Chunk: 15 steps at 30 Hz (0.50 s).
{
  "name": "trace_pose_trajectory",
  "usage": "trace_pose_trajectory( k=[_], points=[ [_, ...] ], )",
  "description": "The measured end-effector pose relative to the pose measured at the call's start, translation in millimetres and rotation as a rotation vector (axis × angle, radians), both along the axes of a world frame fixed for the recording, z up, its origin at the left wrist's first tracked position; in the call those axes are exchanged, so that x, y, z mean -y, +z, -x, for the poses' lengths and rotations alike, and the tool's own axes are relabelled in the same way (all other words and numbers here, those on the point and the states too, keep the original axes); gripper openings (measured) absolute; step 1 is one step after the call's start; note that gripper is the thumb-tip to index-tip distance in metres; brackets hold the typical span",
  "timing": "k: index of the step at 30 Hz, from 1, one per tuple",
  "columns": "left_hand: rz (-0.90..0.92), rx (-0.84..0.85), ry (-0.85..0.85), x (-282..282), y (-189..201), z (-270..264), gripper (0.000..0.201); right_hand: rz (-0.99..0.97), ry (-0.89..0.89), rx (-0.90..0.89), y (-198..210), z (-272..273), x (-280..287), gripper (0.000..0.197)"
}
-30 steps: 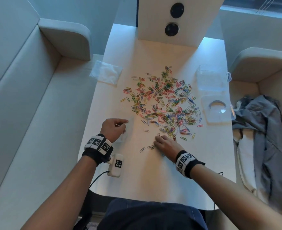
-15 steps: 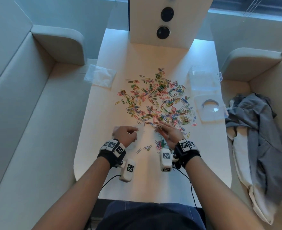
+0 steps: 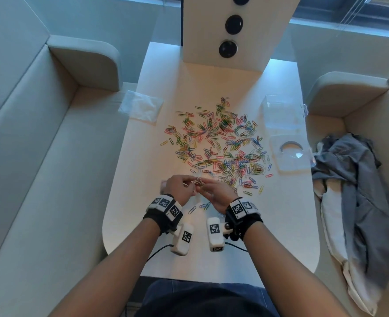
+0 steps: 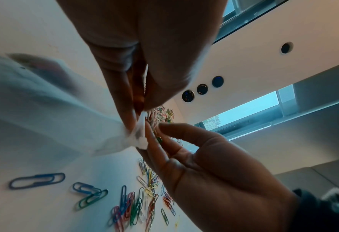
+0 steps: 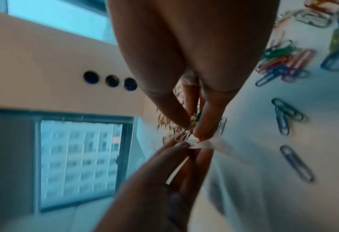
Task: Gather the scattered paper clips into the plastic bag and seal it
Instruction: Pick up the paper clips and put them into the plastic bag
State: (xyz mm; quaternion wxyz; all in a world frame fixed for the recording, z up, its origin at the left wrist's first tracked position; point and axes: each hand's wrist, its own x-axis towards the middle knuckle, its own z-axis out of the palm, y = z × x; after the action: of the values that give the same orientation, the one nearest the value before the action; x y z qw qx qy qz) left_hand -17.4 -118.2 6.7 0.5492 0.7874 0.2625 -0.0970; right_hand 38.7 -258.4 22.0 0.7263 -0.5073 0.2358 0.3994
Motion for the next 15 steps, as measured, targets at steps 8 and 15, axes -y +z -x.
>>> trace_pose_trajectory(
  k=[8, 15],
  points=[
    [-0.048, 0.011, -0.105, 6.2, 11.8, 0.3, 0.025, 0.487, 0.313, 0.296, -5.1, -3.4, 5.5, 0.017],
    [-0.039, 0.015, -0.125, 7.7, 19.5, -0.2, 0.014, 0.465, 0.449, 0.308, 0.5, -8.4, 6.8, 0.014]
  ],
)
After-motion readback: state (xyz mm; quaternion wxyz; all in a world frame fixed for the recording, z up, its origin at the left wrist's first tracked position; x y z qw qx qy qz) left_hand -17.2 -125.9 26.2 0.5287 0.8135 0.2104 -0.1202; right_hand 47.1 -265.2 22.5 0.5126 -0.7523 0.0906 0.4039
